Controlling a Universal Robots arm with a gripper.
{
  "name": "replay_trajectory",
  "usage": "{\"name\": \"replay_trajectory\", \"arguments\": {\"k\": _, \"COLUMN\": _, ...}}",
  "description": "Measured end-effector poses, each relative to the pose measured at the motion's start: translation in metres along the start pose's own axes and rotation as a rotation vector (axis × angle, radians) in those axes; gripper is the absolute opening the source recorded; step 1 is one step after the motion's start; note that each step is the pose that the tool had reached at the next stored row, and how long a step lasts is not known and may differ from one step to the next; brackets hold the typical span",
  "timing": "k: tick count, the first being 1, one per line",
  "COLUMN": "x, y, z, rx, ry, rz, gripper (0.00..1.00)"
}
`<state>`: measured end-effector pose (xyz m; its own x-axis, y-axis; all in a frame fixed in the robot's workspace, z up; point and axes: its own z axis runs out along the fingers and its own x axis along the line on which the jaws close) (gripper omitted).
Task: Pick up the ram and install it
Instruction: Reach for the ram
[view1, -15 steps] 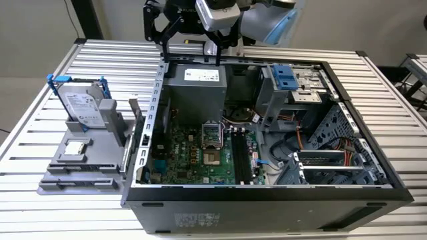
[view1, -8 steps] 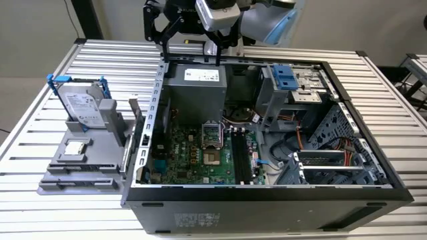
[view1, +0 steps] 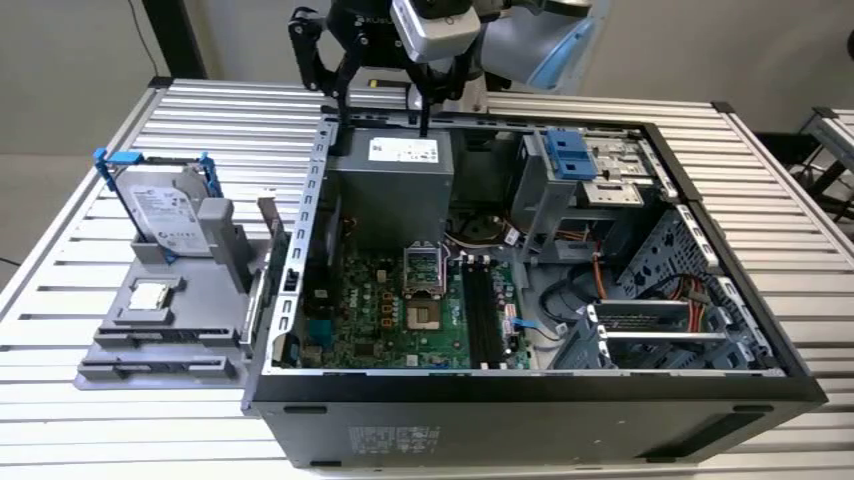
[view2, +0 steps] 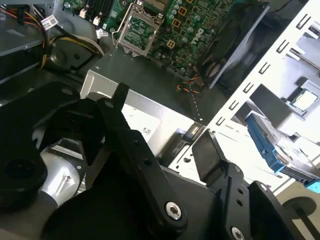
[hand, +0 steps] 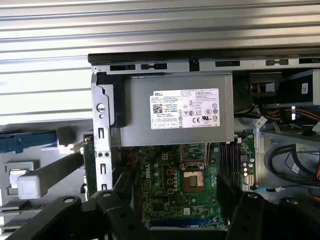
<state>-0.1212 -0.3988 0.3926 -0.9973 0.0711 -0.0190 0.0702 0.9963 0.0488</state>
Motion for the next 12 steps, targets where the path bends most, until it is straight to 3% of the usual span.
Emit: {"name": "replay_trajectory", "arguments": {"k": 12, "x": 0.0005, "y": 0.0000, "z": -0.0001, "rx": 0.0002, "ry": 0.0000, "rz": 0.000, "gripper": 0.00}}
